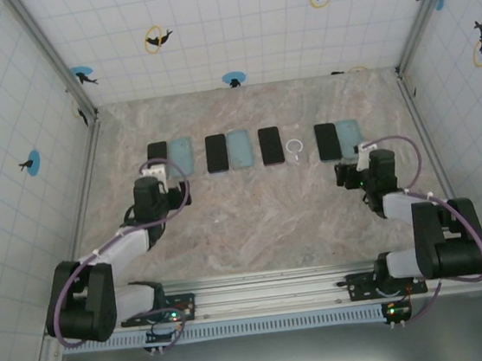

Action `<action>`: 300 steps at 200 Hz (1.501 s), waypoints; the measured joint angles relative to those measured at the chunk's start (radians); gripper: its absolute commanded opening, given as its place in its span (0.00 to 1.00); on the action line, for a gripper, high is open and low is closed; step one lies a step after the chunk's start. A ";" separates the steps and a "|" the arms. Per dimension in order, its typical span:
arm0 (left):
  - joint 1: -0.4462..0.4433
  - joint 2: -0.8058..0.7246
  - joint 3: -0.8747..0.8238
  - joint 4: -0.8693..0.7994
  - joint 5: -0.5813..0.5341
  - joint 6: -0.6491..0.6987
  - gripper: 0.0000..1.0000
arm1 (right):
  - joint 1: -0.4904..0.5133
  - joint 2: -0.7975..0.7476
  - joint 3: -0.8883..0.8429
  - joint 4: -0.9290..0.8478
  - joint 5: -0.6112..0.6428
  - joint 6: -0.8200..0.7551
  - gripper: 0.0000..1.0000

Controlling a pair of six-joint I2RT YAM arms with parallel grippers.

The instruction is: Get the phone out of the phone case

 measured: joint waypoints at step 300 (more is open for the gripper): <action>0.247 0.253 -0.315 0.775 0.145 0.159 0.98 | 0.008 0.101 -0.304 0.623 0.001 -0.066 0.99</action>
